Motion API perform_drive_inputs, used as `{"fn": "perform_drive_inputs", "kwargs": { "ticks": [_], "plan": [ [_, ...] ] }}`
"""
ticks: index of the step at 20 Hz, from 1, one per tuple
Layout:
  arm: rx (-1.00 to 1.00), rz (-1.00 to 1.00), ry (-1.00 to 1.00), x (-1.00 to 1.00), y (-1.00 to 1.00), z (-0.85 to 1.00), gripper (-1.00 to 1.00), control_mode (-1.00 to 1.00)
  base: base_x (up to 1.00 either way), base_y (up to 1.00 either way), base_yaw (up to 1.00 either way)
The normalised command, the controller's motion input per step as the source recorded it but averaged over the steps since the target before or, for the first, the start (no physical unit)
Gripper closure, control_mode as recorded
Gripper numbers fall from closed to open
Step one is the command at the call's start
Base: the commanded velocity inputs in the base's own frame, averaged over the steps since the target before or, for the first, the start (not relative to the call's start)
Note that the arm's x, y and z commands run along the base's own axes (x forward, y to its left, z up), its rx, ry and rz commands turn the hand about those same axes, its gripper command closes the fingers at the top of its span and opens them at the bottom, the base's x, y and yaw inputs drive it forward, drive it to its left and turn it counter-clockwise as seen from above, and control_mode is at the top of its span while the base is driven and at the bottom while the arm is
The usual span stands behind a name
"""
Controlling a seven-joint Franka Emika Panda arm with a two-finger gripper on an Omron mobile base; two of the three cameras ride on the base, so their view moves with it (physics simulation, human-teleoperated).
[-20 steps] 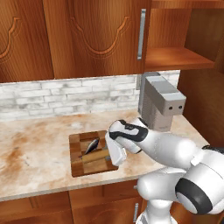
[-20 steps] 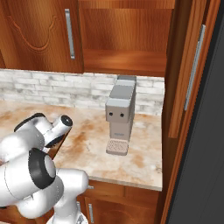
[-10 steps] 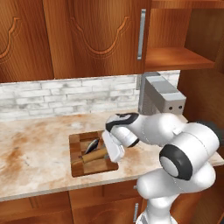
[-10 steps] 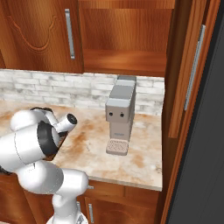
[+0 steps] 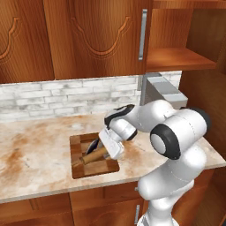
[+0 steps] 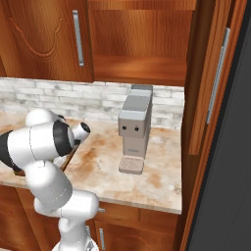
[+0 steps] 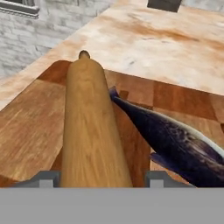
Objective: Open the cabinet, retrieve the rolling pin, and place it next to the meat on the cutting board to prepare for tenderizing.
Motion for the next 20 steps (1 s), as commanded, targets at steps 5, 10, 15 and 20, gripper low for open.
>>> {"fn": "perform_drive_inputs", "kwargs": {
  "ticks": [5, 10, 15, 20],
  "plan": [
    [0.01, 0.05, -0.16, -0.31, 0.00, 0.05, -1.00, -1.00, 0.00, 0.00, 0.00],
    [0.02, 0.03, -0.13, -0.41, 0.00, 0.19, -1.00, -1.00, 0.00, 0.00, 0.00],
    [0.02, 0.00, -0.12, -0.26, 0.00, 0.37, -1.00, -1.00, 0.00, 0.00, 0.00],
    [0.03, 0.00, -0.09, -0.10, -0.01, 0.50, -1.00, -1.00, 0.00, 0.00, 0.00]
  ]
}}
